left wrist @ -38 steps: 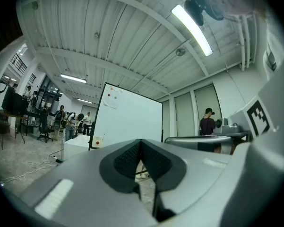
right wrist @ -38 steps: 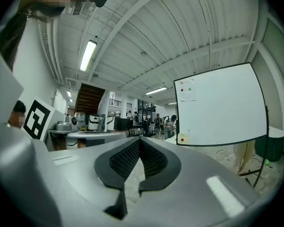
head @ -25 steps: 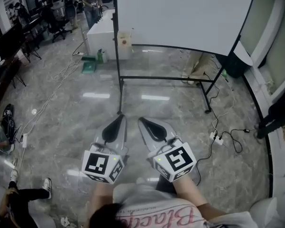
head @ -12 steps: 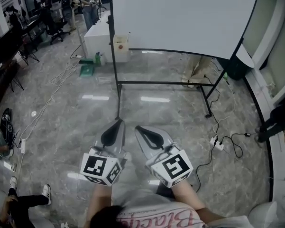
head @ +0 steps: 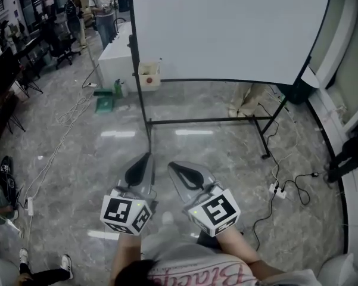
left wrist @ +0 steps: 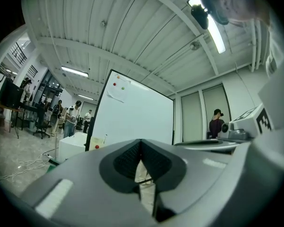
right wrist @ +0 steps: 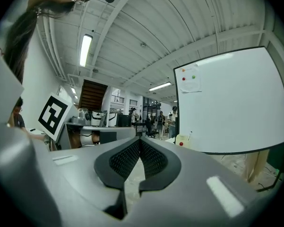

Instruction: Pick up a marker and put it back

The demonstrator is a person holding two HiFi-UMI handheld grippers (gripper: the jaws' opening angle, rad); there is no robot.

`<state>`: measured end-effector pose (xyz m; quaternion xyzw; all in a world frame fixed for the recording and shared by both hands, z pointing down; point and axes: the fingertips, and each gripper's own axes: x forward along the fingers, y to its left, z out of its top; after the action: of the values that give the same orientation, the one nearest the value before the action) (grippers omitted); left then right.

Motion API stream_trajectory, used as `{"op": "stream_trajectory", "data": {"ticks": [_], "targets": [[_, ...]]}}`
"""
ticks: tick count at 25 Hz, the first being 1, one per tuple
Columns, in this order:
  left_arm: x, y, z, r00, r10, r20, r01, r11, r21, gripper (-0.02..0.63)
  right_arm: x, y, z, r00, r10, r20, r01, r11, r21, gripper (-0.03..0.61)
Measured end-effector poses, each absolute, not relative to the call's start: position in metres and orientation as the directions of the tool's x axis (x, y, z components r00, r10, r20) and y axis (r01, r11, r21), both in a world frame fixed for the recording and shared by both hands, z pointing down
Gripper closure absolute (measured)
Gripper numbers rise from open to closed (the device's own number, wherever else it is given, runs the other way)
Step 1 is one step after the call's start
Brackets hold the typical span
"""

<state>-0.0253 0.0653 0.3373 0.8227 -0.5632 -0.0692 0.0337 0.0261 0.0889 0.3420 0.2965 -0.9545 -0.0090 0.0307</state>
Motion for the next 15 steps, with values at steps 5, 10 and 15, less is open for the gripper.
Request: {"op": "stream_trajectory", "data": {"ticks": [5, 10, 15], "targets": [[-0.044, 0.013, 0.335, 0.377, -0.923, -0.080, -0.913, -0.385, 0.134, 0.614, 0.003, 0.037, 0.341, -0.816, -0.574, 0.060, -0.573, 0.819, 0.039, 0.577], [-0.060, -0.026, 0.336, 0.401, -0.912, -0.083, -0.905, -0.409, 0.117, 0.614, -0.018, -0.003, 0.347, -0.799, -0.598, 0.058, -0.597, 0.802, 0.036, 0.577], [-0.066, -0.055, 0.343, 0.412, -0.908, -0.070, -0.898, -0.418, 0.134, 0.614, -0.025, -0.032, 0.354, -0.791, -0.606, 0.078, -0.607, 0.795, 0.021, 0.577]]}}
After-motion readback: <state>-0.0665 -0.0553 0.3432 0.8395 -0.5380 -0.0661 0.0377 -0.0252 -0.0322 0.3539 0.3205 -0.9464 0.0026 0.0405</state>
